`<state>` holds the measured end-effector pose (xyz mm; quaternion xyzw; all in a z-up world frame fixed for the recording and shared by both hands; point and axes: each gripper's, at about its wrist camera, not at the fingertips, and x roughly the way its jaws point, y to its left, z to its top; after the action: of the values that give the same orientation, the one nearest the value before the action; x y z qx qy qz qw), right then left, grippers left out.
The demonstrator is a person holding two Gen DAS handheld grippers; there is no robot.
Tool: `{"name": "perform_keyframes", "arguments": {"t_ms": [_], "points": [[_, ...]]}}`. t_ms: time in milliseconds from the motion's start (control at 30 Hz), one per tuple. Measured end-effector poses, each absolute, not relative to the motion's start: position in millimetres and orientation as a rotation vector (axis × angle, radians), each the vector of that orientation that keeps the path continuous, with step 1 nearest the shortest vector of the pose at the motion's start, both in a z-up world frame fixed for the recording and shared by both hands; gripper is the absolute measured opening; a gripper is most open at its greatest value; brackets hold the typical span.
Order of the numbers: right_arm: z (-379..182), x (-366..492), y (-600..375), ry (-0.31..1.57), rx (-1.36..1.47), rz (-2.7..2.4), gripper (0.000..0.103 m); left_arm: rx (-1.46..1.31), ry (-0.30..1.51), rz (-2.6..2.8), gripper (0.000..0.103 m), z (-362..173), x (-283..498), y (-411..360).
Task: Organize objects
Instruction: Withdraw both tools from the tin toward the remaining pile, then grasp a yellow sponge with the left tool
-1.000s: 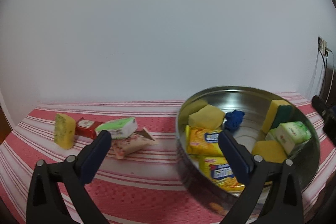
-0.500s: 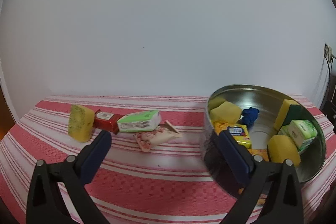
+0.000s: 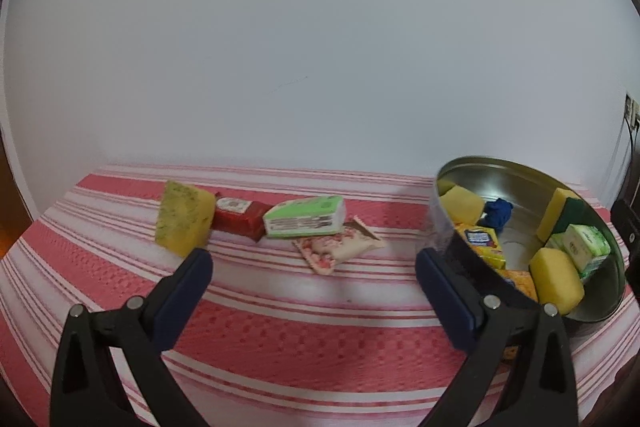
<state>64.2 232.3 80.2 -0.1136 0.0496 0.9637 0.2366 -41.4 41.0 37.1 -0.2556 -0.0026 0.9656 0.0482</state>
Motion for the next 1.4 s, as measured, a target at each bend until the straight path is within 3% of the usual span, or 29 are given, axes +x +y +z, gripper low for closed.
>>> {"name": "perform_keyframes", "arguments": {"t_ms": [367, 1133, 1400], "points": [[78.8, 42.1, 179.9, 0.140, -0.331, 2.721, 0.088, -0.784, 0.016, 2.995, 0.103, 35.5, -53.3, 1.7], [75.9, -14.1, 106.9, 0.141, -0.401, 2.858, 0.088, -0.982, -0.122, 3.041, 0.103, 20.7, -115.3, -99.9], [74.2, -19.6, 110.7, 0.195, -0.433, 2.890, 0.088, -1.045, -0.007, 2.938, 0.103, 13.7, -144.3, -80.4]]}}
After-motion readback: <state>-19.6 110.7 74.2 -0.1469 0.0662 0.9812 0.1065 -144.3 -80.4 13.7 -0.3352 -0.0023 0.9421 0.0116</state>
